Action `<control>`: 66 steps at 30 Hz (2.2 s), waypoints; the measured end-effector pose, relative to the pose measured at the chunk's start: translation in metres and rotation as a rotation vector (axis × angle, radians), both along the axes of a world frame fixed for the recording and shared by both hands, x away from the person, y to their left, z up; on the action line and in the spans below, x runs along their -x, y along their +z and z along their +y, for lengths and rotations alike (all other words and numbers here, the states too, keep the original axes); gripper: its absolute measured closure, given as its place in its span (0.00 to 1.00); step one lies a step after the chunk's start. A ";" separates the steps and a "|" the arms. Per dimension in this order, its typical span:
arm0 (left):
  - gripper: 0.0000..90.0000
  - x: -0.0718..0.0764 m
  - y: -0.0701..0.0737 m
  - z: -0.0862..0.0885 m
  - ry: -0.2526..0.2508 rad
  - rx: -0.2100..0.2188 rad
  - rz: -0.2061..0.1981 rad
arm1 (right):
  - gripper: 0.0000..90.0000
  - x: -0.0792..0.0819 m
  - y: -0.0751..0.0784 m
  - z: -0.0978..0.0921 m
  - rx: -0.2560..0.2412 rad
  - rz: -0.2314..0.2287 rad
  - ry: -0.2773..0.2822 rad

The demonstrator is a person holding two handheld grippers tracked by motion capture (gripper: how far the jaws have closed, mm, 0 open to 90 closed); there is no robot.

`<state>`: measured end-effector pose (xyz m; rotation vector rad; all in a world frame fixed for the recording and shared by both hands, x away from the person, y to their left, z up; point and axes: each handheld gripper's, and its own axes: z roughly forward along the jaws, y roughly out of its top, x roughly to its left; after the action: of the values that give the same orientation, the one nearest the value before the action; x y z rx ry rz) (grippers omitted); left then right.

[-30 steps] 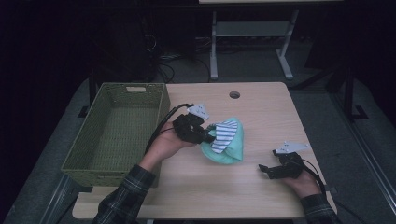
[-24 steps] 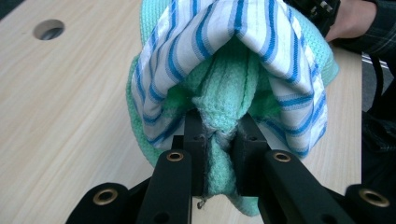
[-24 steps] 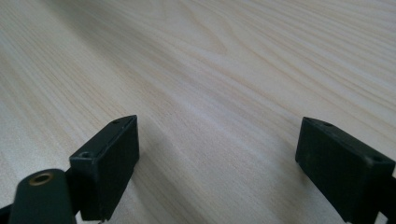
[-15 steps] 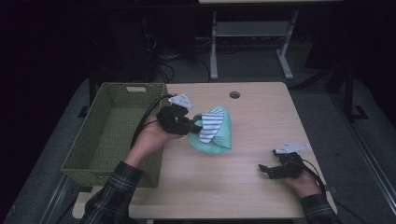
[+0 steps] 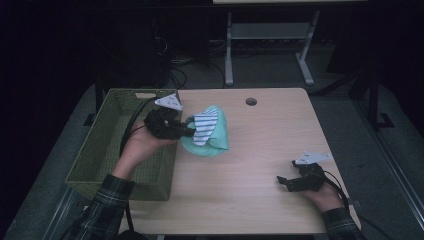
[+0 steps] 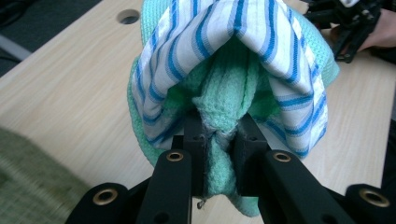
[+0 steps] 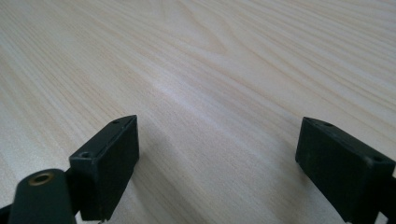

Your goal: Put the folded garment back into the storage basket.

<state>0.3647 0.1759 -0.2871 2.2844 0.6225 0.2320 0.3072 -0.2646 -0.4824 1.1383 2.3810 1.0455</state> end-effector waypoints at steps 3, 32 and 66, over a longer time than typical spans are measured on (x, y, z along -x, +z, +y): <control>0.86 0.000 0.001 0.011 0.031 0.001 -0.005 | 0.13 0.000 0.000 0.000 0.001 0.003 -0.004; 0.86 0.001 -0.005 0.117 0.309 0.010 -0.016 | 0.00 -0.003 -0.001 0.002 0.022 0.028 -0.047; 0.86 -0.009 -0.096 0.162 0.467 -0.080 0.103 | 0.00 -0.003 -0.001 0.003 0.022 0.030 -0.039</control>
<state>0.3737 0.3377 -0.3831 2.2069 1.2179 0.3673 0.3097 -0.2620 -0.4834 1.1962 2.3774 0.9933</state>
